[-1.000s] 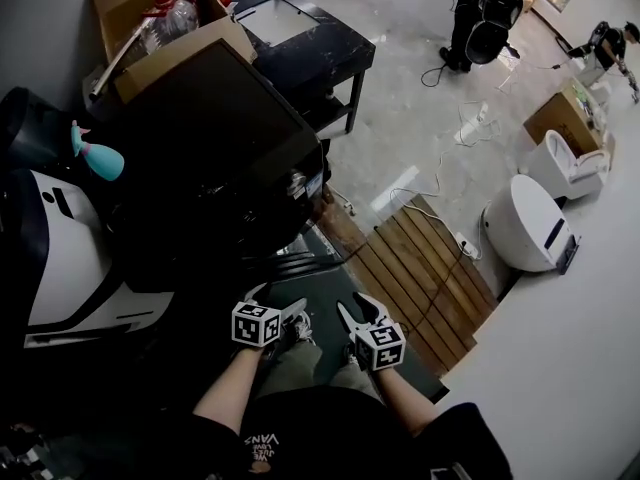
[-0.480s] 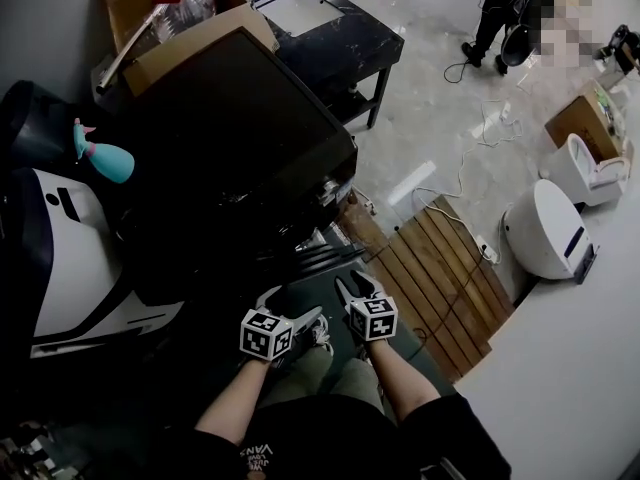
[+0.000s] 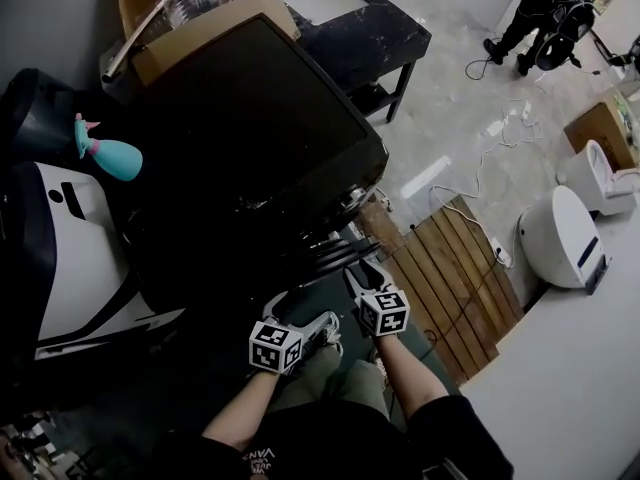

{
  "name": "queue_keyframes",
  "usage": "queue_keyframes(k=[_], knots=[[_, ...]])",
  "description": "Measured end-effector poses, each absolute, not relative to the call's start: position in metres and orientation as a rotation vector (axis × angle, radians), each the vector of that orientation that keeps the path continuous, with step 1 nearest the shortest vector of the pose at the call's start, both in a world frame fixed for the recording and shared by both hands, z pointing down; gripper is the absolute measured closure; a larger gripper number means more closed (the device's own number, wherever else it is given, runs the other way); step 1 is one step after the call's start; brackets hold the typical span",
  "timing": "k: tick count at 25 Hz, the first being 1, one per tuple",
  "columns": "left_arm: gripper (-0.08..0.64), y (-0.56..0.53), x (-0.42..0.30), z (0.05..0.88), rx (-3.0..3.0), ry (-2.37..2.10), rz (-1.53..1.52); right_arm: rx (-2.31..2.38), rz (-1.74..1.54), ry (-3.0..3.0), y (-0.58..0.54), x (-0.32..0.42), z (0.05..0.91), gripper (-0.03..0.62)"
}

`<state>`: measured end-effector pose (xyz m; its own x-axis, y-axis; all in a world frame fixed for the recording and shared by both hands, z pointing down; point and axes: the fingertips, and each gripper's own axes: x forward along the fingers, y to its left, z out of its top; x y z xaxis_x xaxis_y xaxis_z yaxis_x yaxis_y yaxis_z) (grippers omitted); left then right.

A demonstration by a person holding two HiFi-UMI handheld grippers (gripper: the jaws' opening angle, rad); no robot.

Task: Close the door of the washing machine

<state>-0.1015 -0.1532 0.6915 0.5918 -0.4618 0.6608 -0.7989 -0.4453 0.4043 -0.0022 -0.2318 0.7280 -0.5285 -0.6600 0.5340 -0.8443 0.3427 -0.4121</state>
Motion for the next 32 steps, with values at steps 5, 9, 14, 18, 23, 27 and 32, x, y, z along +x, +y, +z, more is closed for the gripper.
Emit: queue_keyframes(k=[5,9,14,18,23,27,32], knots=[[0.215,-0.157,-0.134,0.695,2.059,-1.15,0.599,1.353,0.965,-2.379,-0.255,-0.012,0.728,0.423],[0.366,-0.163,-0.157,0.695,2.041,-1.289,0.65,1.349,0.954,-2.415,-0.272,-0.018,0.729,0.416],[0.533,-0.177,-0.183,0.691,1.984,-1.457,0.666,1.315,0.936,-2.462,-0.284,-0.033,0.726,0.473],[0.552,-0.185,-0.196,0.689,1.951,-1.538,0.655,1.302,0.953,-2.497,-0.283,-0.039,0.724,0.519],[0.552,-0.19,-0.201,0.688,1.926,-1.558,0.621,1.32,0.978,-2.509,-0.284,-0.042,0.724,0.548],[0.552,-0.193,-0.199,0.69,1.936,-1.544,0.614,1.312,0.979,-2.52,-0.285,-0.042,0.724,0.548],[0.552,-0.193,-0.193,0.69,1.961,-1.527,0.613,1.293,0.998,-2.53,-0.287,-0.043,0.725,0.547]])
